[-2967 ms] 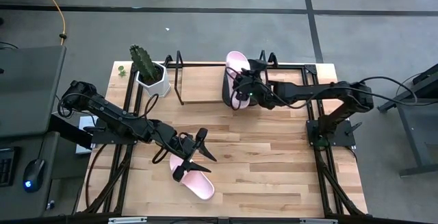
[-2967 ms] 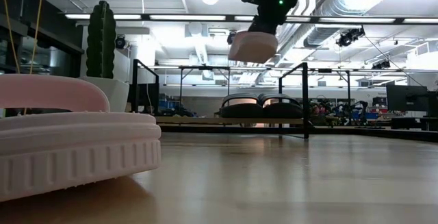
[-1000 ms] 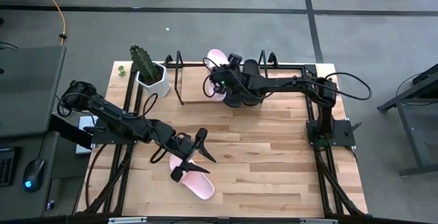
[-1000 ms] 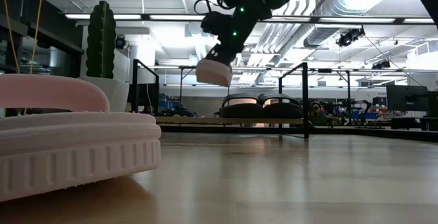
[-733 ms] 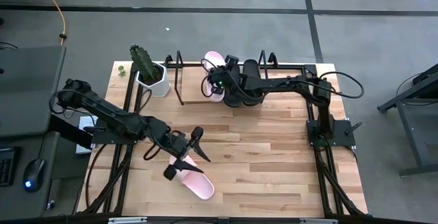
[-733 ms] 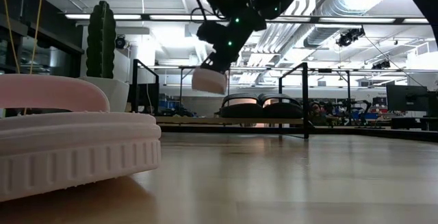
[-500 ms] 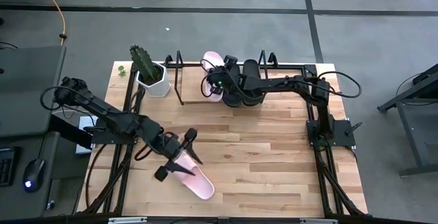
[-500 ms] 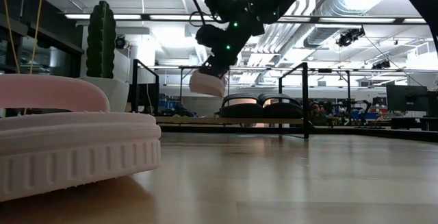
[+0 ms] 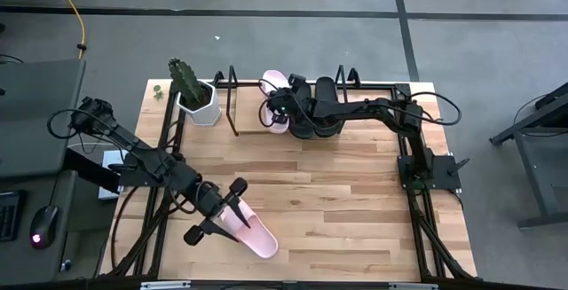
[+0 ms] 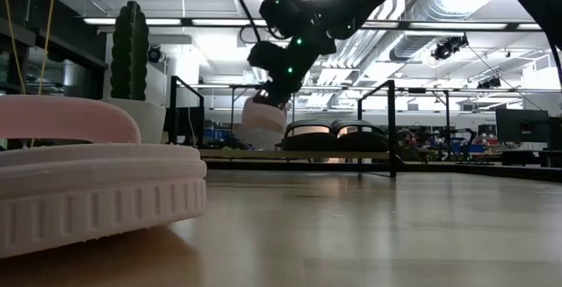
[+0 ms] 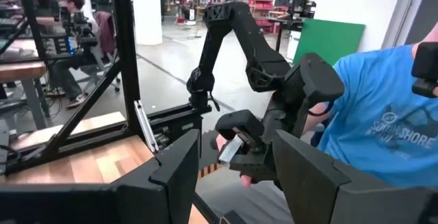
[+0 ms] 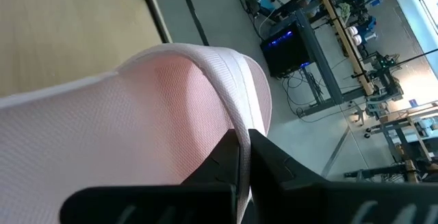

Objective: Pick and place slides into the shelf
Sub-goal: Put the top pink slides on the shelf

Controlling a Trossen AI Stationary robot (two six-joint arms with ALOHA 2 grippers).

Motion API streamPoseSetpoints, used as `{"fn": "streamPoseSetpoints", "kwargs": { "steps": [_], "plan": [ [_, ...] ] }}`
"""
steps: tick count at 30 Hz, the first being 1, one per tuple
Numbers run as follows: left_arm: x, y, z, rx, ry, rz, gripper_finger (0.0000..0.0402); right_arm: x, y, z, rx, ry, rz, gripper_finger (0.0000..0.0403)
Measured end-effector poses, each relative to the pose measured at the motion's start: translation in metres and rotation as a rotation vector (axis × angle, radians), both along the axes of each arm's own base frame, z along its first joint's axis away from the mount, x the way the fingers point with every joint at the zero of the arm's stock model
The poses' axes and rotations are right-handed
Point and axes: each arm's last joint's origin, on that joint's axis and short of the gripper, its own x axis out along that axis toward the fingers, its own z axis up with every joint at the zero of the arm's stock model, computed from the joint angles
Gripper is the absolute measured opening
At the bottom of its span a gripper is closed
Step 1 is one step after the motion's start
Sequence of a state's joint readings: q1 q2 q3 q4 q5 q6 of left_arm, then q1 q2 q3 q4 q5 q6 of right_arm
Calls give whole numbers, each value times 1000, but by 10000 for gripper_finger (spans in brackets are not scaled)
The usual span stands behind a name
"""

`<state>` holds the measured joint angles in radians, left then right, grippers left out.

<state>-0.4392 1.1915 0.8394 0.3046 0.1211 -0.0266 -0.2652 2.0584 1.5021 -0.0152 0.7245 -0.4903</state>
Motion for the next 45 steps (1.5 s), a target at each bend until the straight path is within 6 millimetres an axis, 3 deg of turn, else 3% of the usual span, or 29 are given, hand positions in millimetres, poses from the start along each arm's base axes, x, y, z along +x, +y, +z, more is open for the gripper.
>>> {"fn": "streamPoseSetpoints", "kwargs": {
  "steps": [9,23,31,45],
  "plan": [
    [0,0,-1,5,11,2,175,3,-8,-18,4,28,-13,0],
    [0,0,-2,4,12,2,175,0,-11,-24,21,79,-26,0],
    [0,0,-2,8,18,3,175,1,-18,-43,42,112,-32,0],
    [0,0,-2,9,19,3,175,1,-19,-44,59,103,-20,7]
  ]
}}
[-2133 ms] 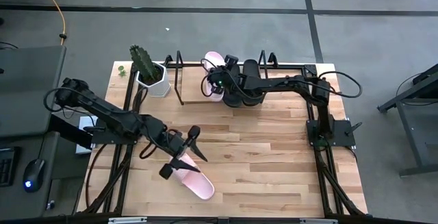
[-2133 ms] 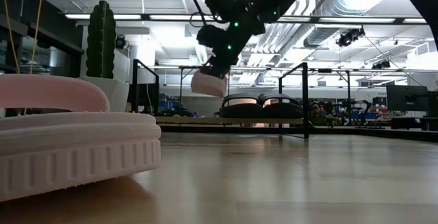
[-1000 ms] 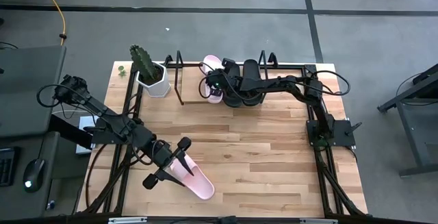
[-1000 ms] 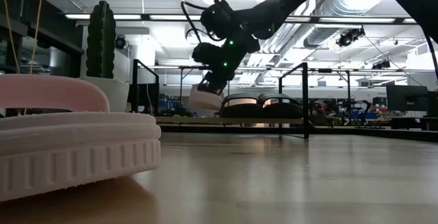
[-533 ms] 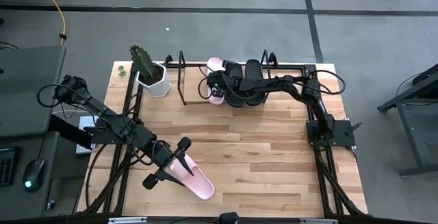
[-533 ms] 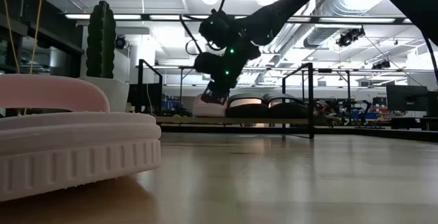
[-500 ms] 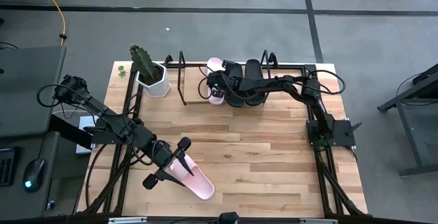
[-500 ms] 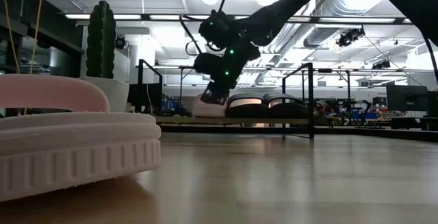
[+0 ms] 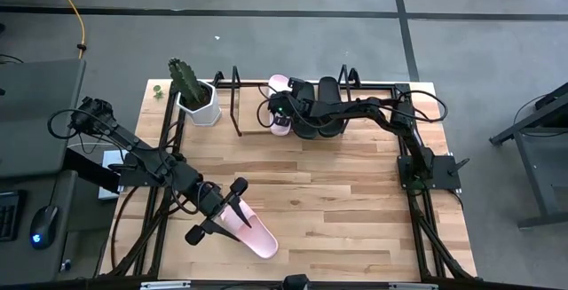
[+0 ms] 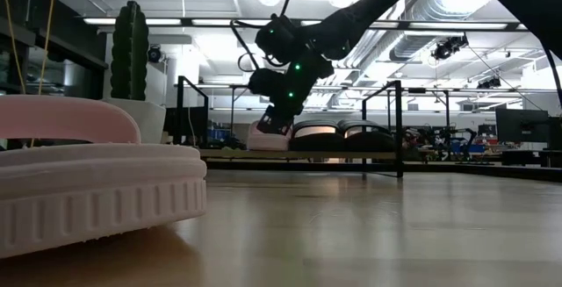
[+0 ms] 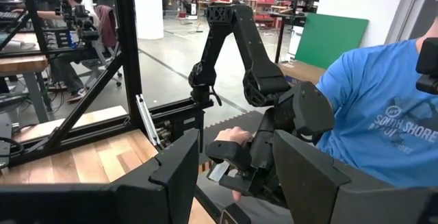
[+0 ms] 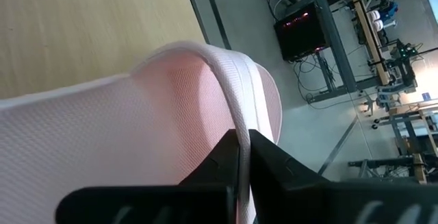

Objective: Pick and place slides into the shelf
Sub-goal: Put the top pink slides on the shelf

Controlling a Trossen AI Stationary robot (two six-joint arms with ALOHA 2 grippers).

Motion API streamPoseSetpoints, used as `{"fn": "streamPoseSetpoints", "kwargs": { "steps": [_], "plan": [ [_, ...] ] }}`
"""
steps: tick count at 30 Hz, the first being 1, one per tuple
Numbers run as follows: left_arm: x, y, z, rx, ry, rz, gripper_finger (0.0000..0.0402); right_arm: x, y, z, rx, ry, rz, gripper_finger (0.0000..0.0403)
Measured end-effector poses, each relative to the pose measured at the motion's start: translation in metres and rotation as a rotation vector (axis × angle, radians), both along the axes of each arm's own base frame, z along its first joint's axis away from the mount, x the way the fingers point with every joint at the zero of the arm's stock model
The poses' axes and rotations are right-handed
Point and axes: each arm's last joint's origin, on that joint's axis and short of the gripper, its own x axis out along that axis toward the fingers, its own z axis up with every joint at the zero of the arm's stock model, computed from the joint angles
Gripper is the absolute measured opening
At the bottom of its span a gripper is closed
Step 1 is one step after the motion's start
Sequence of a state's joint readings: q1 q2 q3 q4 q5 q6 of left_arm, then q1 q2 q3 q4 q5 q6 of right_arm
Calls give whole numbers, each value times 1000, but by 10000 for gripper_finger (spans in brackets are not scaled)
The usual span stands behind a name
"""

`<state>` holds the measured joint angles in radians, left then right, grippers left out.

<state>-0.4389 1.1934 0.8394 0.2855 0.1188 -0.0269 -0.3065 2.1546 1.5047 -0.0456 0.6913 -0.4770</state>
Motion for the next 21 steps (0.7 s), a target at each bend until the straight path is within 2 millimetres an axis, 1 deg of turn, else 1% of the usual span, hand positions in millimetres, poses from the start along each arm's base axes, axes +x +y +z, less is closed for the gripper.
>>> {"fn": "streamPoseSetpoints", "kwargs": {
  "steps": [5,12,17,21],
  "plan": [
    [0,0,0,2,5,1,175,0,0,0,6,0,8,27],
    [1,2,-2,15,19,61,175,1,0,0,-4,13,10,68],
    [1,2,-3,22,29,86,175,6,6,6,-11,39,16,93],
    [1,3,-5,29,38,107,175,12,13,14,-25,58,21,106]
  ]
}}
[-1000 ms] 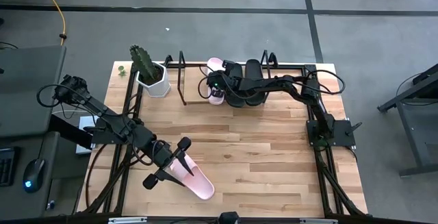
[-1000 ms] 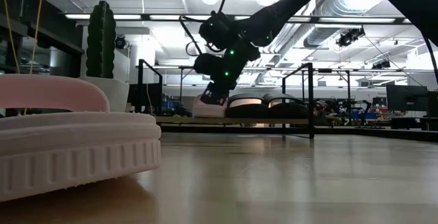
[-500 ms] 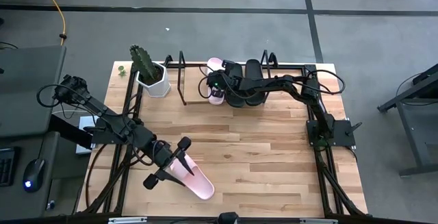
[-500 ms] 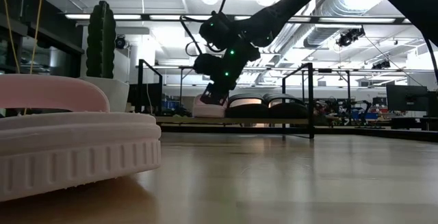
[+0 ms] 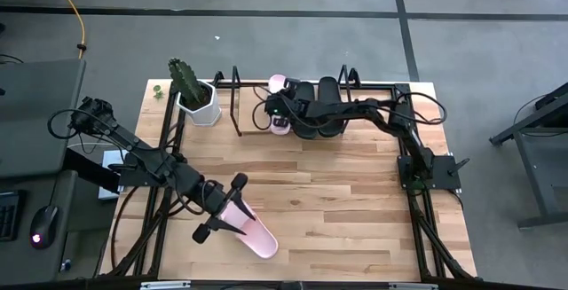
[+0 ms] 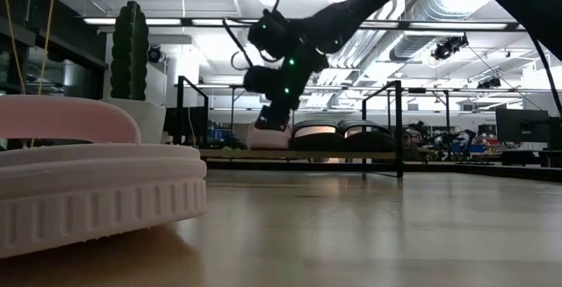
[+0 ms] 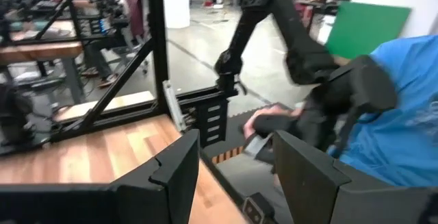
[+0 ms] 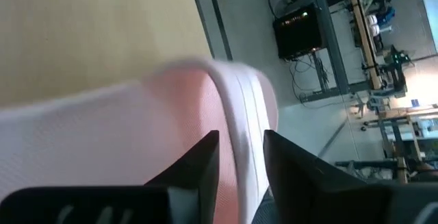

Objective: Pick and place slides into the shelf
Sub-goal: Put the top pink slides on the shelf, then put the pink slides on the shelf

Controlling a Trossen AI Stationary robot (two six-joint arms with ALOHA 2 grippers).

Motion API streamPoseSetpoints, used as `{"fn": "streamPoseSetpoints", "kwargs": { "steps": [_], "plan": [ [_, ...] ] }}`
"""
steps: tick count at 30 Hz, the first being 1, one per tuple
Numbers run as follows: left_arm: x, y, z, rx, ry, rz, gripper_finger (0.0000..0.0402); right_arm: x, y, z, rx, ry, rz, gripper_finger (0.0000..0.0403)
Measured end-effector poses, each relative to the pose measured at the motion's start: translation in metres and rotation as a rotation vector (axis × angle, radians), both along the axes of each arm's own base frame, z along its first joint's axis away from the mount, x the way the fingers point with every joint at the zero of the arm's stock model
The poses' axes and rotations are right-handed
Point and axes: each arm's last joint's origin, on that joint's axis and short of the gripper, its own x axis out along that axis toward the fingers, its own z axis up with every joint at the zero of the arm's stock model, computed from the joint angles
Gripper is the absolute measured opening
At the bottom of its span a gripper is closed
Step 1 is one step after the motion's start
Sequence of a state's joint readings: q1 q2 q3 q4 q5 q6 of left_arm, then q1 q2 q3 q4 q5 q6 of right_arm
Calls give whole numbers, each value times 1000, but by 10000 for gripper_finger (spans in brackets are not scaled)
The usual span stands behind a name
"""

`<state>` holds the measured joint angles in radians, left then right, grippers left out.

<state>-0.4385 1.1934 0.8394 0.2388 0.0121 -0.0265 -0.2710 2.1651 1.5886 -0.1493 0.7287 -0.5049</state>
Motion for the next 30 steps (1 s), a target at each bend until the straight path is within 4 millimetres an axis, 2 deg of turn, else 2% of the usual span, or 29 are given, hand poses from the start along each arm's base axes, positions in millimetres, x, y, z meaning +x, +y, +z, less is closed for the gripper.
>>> {"fn": "streamPoseSetpoints", "kwargs": {
  "steps": [9,16,22,30],
  "plan": [
    [0,1,-2,13,16,39,175,7,14,12,8,25,26,115],
    [0,2,-3,33,21,48,175,3,16,10,48,37,6,115],
    [1,4,-6,72,39,115,175,4,30,9,54,59,18,115],
    [1,6,-9,113,58,186,175,7,51,13,-68,120,5,115]
  ]
}}
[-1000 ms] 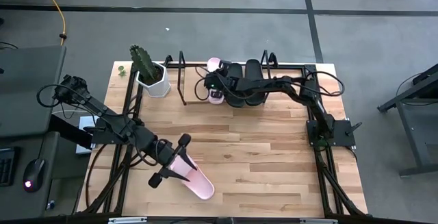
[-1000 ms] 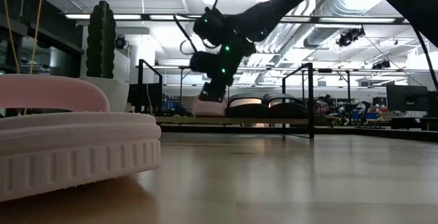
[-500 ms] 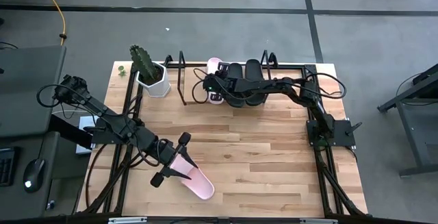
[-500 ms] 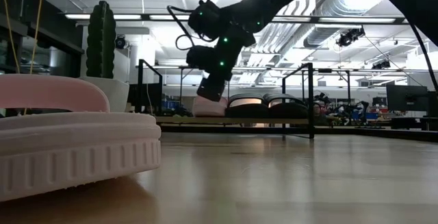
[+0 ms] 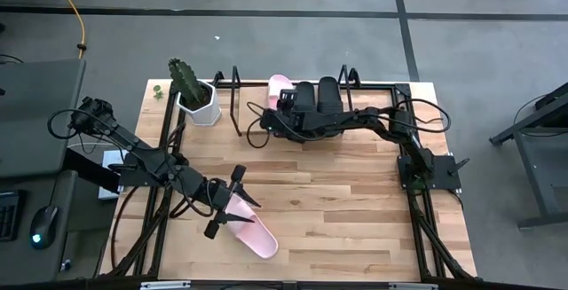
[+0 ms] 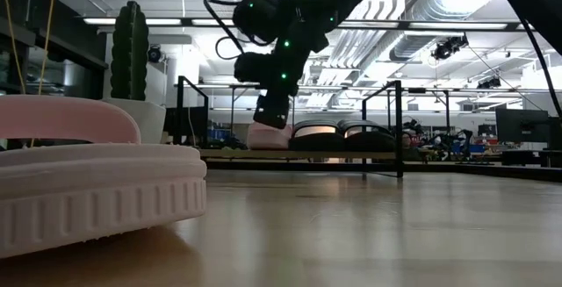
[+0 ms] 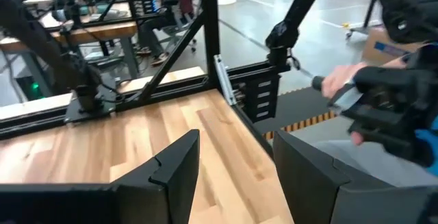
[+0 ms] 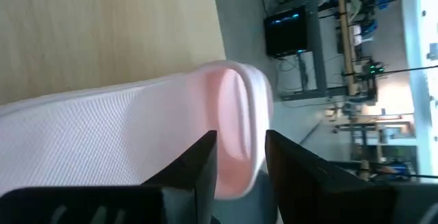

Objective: Pick and place slides into the shelf
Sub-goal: Put the pink slides on the shelf

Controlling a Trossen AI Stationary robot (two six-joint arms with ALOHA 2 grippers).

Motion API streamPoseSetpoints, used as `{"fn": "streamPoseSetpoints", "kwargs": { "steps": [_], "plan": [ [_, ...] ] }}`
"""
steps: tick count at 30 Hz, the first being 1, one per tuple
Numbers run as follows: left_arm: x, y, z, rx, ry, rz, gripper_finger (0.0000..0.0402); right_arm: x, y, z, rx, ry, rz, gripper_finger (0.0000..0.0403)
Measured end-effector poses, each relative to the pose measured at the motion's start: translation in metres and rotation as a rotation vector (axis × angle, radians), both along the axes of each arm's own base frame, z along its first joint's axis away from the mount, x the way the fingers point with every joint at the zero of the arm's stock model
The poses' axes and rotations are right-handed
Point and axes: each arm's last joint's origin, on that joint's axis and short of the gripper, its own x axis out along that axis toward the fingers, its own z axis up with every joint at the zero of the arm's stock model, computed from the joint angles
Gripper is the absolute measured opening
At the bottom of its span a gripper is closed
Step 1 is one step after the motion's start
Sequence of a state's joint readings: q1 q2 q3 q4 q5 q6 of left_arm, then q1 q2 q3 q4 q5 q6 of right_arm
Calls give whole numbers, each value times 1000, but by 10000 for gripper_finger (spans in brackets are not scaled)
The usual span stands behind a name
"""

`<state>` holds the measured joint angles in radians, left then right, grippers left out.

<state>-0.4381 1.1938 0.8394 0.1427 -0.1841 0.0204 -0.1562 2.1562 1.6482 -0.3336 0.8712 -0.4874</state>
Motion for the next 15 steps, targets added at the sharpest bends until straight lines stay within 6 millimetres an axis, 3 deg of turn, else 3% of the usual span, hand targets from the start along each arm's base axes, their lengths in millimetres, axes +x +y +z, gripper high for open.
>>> {"fn": "streamPoseSetpoints", "kwargs": {
  "steps": [9,15],
  "plan": [
    [-2,5,-4,50,45,112,175,-4,19,26,140,-155,41,115],
    [-13,11,-2,50,93,141,175,-16,26,42,234,-166,54,115]
  ]
}}
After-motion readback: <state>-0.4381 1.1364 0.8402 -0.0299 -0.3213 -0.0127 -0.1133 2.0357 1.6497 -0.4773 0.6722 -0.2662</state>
